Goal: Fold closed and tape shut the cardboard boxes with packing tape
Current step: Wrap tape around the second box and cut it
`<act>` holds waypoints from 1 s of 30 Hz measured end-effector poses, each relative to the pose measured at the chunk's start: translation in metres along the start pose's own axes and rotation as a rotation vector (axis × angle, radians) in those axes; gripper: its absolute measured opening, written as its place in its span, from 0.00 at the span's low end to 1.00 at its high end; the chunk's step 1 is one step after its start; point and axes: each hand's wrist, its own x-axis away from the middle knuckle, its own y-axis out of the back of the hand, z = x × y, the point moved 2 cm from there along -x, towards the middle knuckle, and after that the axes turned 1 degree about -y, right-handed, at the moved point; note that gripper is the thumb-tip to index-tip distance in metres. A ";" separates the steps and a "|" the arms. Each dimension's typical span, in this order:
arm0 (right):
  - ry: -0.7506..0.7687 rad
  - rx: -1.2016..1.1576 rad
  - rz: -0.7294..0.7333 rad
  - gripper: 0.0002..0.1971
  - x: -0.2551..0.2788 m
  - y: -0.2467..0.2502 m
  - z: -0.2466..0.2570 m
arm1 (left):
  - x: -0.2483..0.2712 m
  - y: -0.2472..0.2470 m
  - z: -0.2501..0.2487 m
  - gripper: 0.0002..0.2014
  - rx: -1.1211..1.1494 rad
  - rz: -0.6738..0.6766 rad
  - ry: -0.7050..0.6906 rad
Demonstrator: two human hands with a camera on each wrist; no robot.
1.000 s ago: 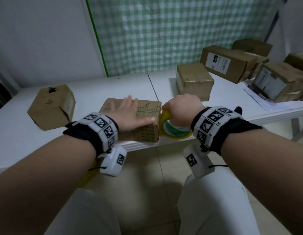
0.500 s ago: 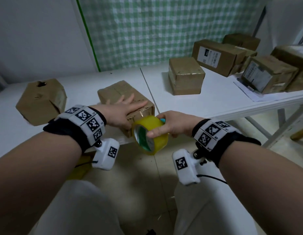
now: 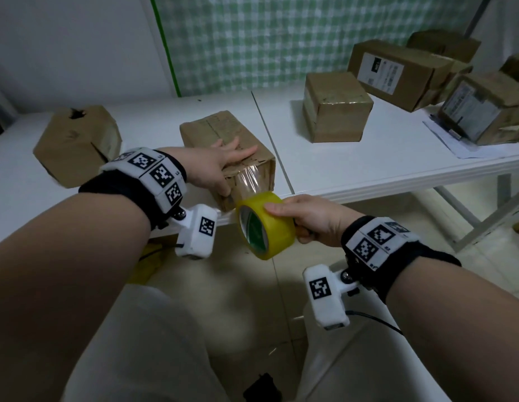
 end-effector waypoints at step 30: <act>-0.206 -0.005 -0.018 0.19 -0.029 -0.018 -0.014 | -0.017 -0.038 -0.011 0.43 -0.261 -0.622 0.093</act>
